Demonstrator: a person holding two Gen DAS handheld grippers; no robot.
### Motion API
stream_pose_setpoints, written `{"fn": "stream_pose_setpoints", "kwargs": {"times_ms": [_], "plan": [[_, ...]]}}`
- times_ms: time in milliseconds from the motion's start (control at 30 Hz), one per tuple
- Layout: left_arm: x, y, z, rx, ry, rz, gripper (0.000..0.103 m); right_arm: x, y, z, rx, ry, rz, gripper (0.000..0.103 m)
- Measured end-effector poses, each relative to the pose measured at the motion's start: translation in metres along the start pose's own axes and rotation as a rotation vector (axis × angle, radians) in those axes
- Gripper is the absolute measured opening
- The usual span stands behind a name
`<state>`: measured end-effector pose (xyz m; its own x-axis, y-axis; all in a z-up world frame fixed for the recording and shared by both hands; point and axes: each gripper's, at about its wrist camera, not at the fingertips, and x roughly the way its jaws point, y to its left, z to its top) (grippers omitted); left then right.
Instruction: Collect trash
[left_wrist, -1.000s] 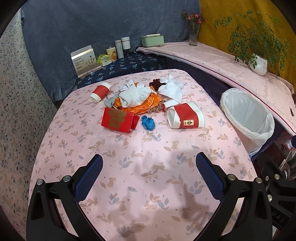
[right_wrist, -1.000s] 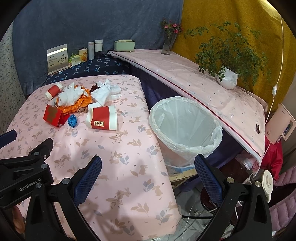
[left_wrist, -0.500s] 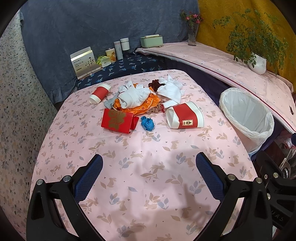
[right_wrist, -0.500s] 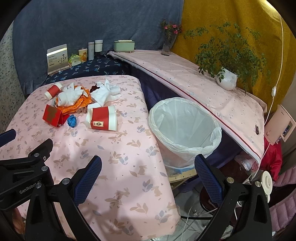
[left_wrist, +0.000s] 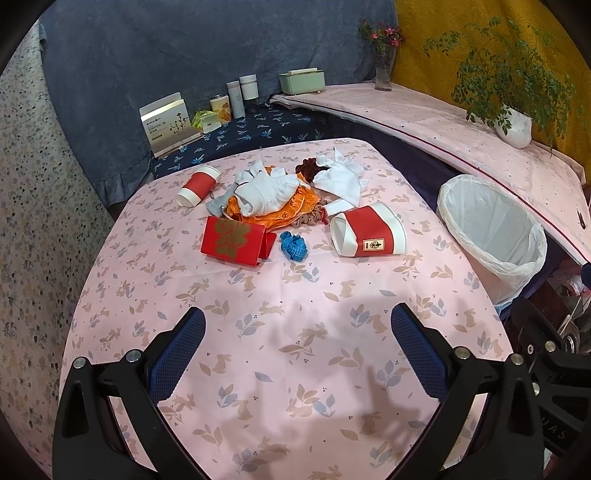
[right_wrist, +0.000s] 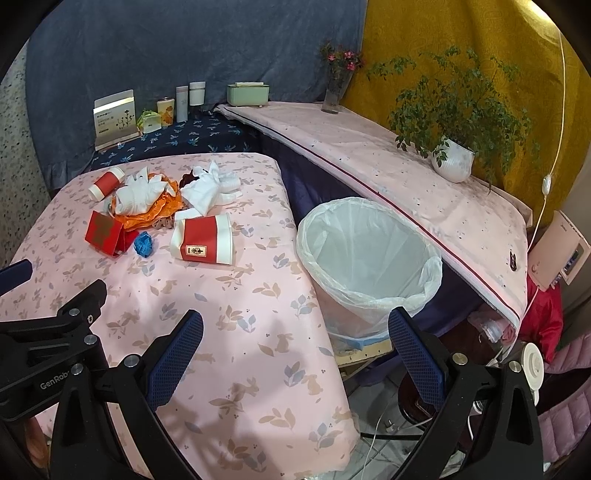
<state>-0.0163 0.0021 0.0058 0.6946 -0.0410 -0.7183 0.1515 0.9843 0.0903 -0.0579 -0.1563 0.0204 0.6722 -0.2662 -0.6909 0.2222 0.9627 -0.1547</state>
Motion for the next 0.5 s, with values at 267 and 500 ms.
{"fn": "stream_pose_setpoints", "kwargs": {"times_ms": [267,500], "plan": [[0.0011,-0.0012,0.0004,0.000,0.008,0.007,0.096,0.0015,-0.0010,0.0014,0.014,-0.006,-0.006,0.096],[0.0022,0.0005,0.0031,-0.001,0.007,0.005,0.096,0.0035,-0.0047,-0.0007,0.033,-0.011,-0.016,0.096]]}}
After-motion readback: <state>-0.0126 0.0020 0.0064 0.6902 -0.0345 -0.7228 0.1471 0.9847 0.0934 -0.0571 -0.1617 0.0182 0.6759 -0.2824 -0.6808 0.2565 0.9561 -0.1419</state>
